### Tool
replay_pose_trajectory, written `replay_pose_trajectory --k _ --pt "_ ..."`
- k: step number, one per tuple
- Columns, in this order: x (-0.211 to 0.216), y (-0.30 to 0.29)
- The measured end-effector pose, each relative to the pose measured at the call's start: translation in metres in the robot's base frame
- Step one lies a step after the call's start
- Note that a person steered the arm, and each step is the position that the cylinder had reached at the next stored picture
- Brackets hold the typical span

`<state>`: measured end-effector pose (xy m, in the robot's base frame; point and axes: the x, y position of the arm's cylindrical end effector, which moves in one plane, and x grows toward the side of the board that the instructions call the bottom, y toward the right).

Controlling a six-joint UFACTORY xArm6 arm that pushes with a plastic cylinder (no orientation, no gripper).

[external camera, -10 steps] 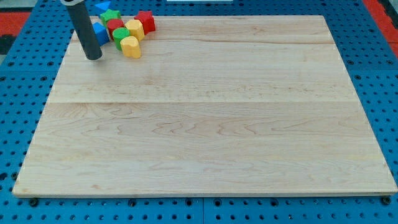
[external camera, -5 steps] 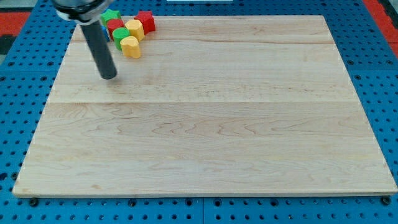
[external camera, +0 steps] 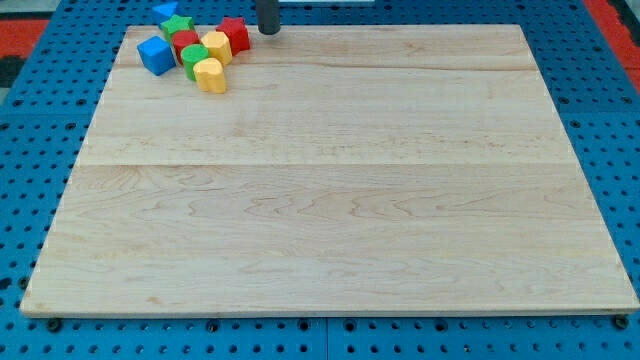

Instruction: Move the red star to the right of the red circle

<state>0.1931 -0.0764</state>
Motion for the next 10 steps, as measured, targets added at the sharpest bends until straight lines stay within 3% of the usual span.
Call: replay_pose_trajectory --k 4,6,10 --pt "0.006 -0.039" --pt "0.035 -0.045" --pt "0.018 -0.046"
